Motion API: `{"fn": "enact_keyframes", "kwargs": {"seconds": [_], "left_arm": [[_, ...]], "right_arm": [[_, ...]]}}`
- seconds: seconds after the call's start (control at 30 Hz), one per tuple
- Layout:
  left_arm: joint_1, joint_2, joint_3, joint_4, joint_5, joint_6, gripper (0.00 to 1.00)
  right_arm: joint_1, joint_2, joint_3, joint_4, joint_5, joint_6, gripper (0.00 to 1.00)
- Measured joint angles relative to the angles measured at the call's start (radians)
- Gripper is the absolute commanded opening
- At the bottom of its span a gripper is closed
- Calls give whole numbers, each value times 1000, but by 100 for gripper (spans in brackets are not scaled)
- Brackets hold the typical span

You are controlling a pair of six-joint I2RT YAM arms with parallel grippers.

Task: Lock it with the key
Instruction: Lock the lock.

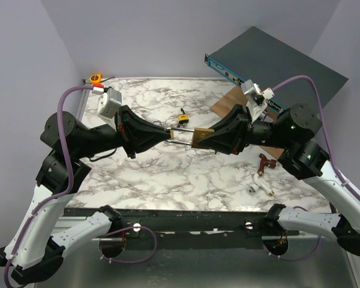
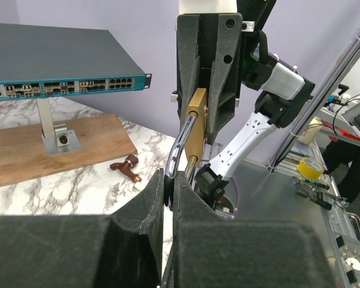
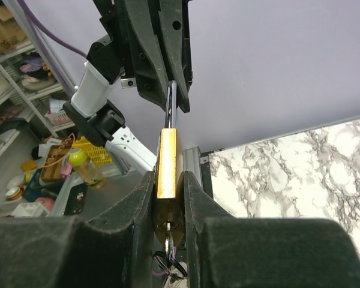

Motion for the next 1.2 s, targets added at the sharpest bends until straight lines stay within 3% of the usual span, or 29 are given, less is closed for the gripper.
{"fn": "enact_keyframes", "kwargs": {"seconds": [0.83,1.2], "left_arm": [[-51,-10,-35,56,94,14,0],[-102,14,-67,5,203,18,0]], "right_arm": [[-5,-4,0,14,-82,0,1],[-2,4,0,140,-98,49,1]]}}
